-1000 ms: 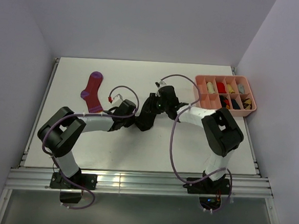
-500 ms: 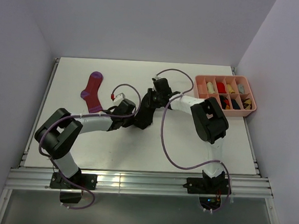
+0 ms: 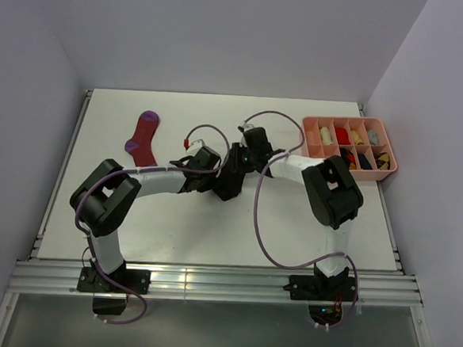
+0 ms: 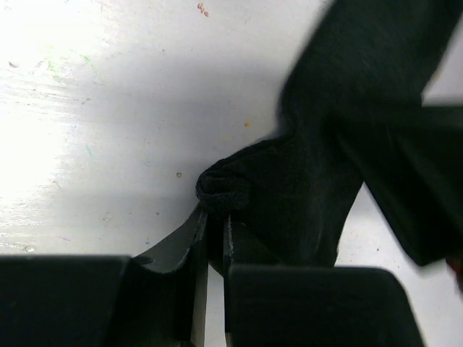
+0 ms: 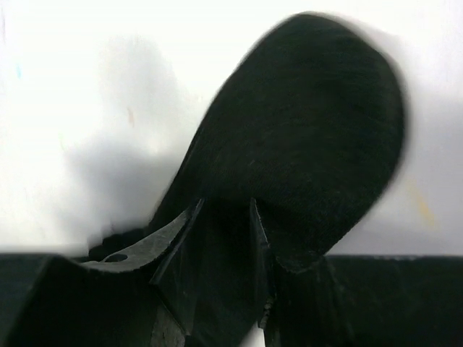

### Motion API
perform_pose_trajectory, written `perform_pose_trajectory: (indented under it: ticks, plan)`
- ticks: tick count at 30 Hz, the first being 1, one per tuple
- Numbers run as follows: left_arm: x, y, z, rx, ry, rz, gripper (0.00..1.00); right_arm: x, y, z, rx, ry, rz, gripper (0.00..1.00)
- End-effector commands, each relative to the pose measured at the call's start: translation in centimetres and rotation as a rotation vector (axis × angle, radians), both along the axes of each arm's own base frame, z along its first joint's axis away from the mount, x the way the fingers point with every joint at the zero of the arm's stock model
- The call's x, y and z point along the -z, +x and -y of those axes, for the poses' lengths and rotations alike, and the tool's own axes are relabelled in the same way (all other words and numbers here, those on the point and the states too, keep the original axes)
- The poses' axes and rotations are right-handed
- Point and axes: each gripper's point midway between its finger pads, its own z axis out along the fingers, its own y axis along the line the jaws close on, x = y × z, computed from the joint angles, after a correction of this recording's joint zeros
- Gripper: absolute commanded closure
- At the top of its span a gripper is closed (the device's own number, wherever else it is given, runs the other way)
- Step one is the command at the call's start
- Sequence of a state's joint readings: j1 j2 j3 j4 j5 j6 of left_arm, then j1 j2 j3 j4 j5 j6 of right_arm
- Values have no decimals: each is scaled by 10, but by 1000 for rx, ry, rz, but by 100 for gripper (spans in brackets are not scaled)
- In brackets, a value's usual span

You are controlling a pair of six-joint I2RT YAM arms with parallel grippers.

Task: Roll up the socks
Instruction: Roll the sock at the center of the board.

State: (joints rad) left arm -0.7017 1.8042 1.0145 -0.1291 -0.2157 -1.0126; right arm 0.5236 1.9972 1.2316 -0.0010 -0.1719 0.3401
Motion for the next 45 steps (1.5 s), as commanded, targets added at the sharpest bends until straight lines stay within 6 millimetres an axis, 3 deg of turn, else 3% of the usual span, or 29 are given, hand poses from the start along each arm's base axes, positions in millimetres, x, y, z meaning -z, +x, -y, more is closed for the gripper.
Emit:
perform_pose_trajectory:
  ticks: [1, 2, 3, 4, 5, 6, 8, 9, 13, 22, 27, 40, 44, 45]
  plan:
    - [24, -22, -14, 17, 103, -104, 100, -49, -6, 3, -71, 56, 185, 62]
    - [24, -22, -14, 13, 106, -105, 100, -54, -19, 10, -75, 65, 208, 62]
    - [25, -23, -15, 10, 112, -110, 100, -62, -19, 8, -80, 92, 263, 62]
    - [24, -22, -15, 8, 115, -109, 100, -51, -34, 15, -90, 81, 262, 62]
    - [24, -21, -16, 6, 118, -110, 100, -52, -39, 16, -92, 84, 281, 61]
    - [25, -23, -17, 3, 125, -117, 100, -68, -41, 12, -103, 115, 347, 61]
    - [25, -23, -17, 5, 131, -117, 100, -57, -57, 17, -126, 91, 369, 57]
    - [25, -24, -18, 7, 135, -120, 100, -66, -59, 15, -132, 97, 416, 56]
    - [24, -25, -17, 11, 135, -119, 100, -66, -86, -1, -238, 43, 513, 49]
    - [21, -27, -14, 24, 127, -117, 100, -66, -103, -34, -370, 3, 605, 45]
    - [21, -27, -12, 22, 119, -120, 100, -47, -107, -45, -419, -17, 570, 45]
    - [29, -29, -14, -51, 95, -150, 100, -3, -131, -58, -478, -94, 482, 58]
    - [28, -29, -11, -64, 82, -156, 100, 10, -126, -54, -441, -166, 449, 71]
    - [26, -28, -10, -67, 74, -153, 100, 10, -123, -54, -425, -172, 444, 82]
